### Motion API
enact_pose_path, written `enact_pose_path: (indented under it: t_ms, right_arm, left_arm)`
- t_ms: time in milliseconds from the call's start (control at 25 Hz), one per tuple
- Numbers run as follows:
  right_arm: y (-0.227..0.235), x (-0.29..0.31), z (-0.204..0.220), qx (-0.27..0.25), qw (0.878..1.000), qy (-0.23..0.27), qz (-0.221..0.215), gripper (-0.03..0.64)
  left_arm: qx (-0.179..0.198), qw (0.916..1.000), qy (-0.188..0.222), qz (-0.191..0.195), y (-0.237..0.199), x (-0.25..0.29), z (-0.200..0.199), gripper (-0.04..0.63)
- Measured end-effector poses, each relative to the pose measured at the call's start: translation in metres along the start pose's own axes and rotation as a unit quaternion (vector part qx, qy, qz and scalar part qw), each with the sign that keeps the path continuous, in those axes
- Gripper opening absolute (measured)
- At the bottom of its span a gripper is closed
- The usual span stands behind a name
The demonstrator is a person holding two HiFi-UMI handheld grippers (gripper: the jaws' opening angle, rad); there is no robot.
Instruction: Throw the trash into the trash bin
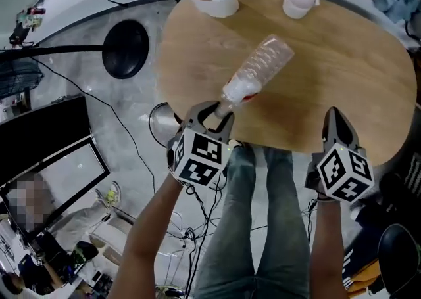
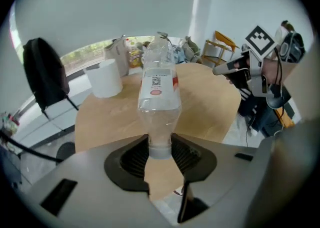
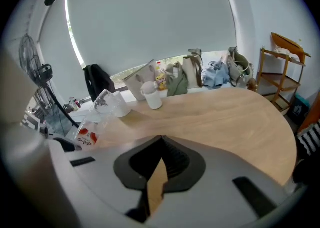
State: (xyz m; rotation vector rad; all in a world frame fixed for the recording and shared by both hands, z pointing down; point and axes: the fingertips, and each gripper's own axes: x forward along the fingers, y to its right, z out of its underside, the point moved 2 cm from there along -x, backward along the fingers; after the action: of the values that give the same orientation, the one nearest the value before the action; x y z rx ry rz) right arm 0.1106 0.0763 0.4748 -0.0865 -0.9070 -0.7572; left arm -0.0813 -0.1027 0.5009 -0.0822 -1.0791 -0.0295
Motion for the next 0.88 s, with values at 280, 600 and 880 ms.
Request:
enact_pose_path:
  t_ms: [280,600,880]
  right_arm:
    - [-0.092,0.02,0.012,-0.072,0.996,-0.02,-0.055,0.006]
    - [-0.2,0.029,0.044,-0.155,0.979,-0.049,-0.123,0.006]
    - [-0.295,0.046,0.088,-0.232,0.95,-0.089,-0.189,0.006]
  left_arm:
    - [-0.124,0.9908,0.019,-0.05,-0.042,-0.039,0.08,0.147]
    - [-0.232,0.9661,0.019,-0.112,-0.077,-0.094,0.174,0.147]
    - [-0.346,0.9283,-0.012,-0.136,-0.083,-0.101,0.277,0.147]
